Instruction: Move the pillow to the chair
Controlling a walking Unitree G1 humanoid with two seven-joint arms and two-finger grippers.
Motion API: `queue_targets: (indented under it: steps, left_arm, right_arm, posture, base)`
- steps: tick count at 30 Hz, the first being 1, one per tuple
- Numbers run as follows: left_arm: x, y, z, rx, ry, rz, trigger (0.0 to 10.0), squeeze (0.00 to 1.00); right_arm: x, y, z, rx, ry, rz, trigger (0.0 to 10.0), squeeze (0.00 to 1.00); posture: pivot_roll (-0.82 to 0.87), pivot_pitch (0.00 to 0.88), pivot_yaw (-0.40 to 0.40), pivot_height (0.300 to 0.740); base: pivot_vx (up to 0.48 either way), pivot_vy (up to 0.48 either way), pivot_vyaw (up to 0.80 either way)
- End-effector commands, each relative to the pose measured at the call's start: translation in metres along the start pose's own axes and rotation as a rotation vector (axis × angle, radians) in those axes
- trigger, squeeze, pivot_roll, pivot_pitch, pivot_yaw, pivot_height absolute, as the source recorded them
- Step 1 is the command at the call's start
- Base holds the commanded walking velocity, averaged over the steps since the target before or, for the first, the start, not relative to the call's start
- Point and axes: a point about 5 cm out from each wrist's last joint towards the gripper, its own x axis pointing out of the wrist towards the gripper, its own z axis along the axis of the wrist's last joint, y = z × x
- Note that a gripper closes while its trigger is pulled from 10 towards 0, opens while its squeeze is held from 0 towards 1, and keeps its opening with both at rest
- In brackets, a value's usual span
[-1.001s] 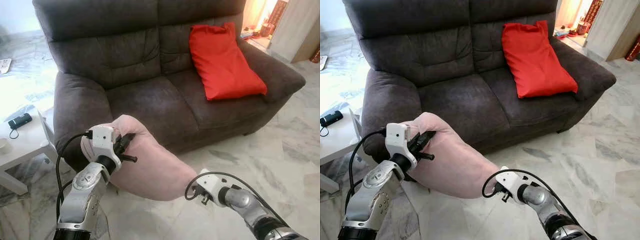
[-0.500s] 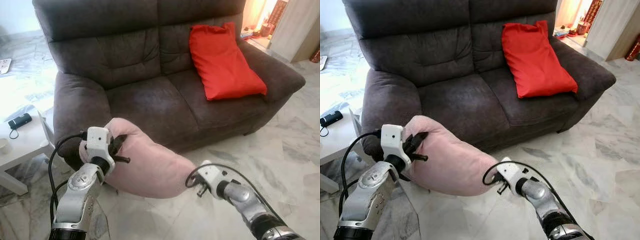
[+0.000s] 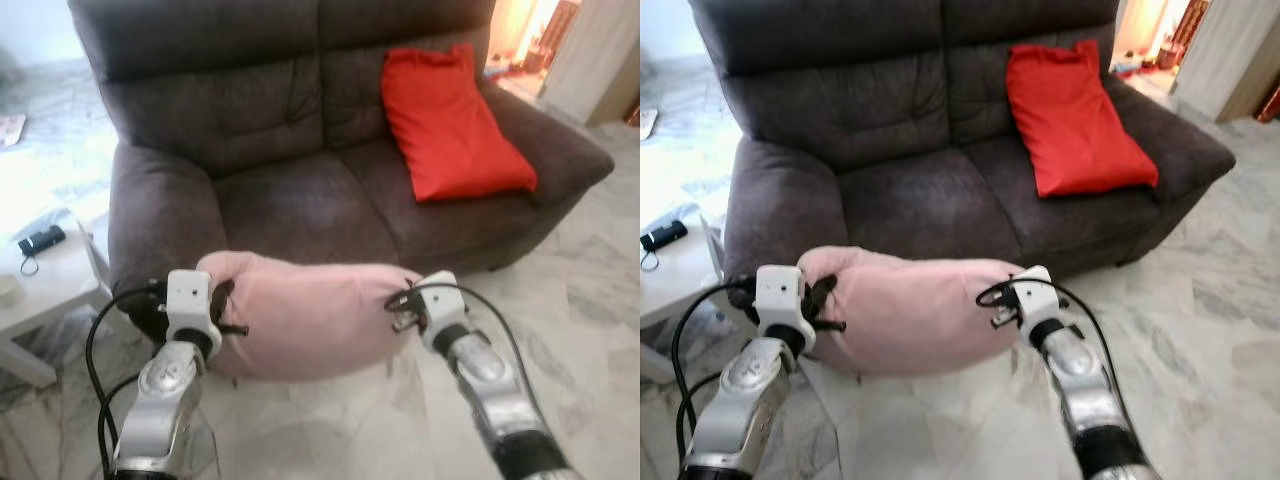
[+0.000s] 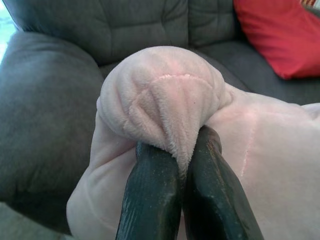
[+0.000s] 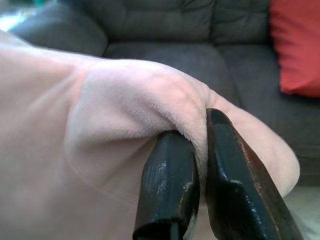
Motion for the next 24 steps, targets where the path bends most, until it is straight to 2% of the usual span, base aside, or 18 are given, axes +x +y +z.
queue_targets:
  steps: [1, 5, 8, 18, 24]
  left_arm:
    - [-0.001, -0.002, 0.014, 0.012, -0.086, 0.001, 10.0, 0.00]
    - [-0.003, -0.004, 0.017, 0.019, -0.123, 0.030, 10.0, 0.00]
    - [-0.003, -0.007, 0.019, 0.013, -0.145, 0.029, 10.0, 0.00]
    - [-0.002, -0.008, 0.026, 0.014, -0.194, 0.024, 10.0, 0.00]
    - [0.001, -0.006, 0.032, 0.018, -0.223, 0.040, 10.0, 0.00]
  right_arm:
    - [0.002, -0.003, 0.023, 0.030, -0.109, -0.043, 10.0, 0.00]
    - [0.000, 0.002, 0.036, 0.073, -0.170, -0.079, 10.0, 0.00]
    - [0.000, -0.001, 0.047, 0.092, -0.210, -0.124, 10.0, 0.00]
    - [-0.002, -0.002, 0.059, 0.100, -0.243, -0.154, 10.0, 0.00]
    - [-0.001, -0.002, 0.069, 0.082, -0.279, -0.157, 10.0, 0.00]
  posture:
    - [0.07, 0.049, -0.021, 0.740]
    - [0.07, 0.028, -0.018, 0.740]
    - [0.07, 0.017, -0.017, 0.740]
    - [0.07, 0.000, -0.018, 0.740]
    - [0.07, 0.027, -0.030, 0.740]
  base:
    - [0.000, 0.000, 0.00]
    - [0.000, 0.000, 0.00]
    - [0.000, 0.000, 0.00]
    - [0.000, 0.000, 0.00]
    - [0.040, 0.000, 0.09]
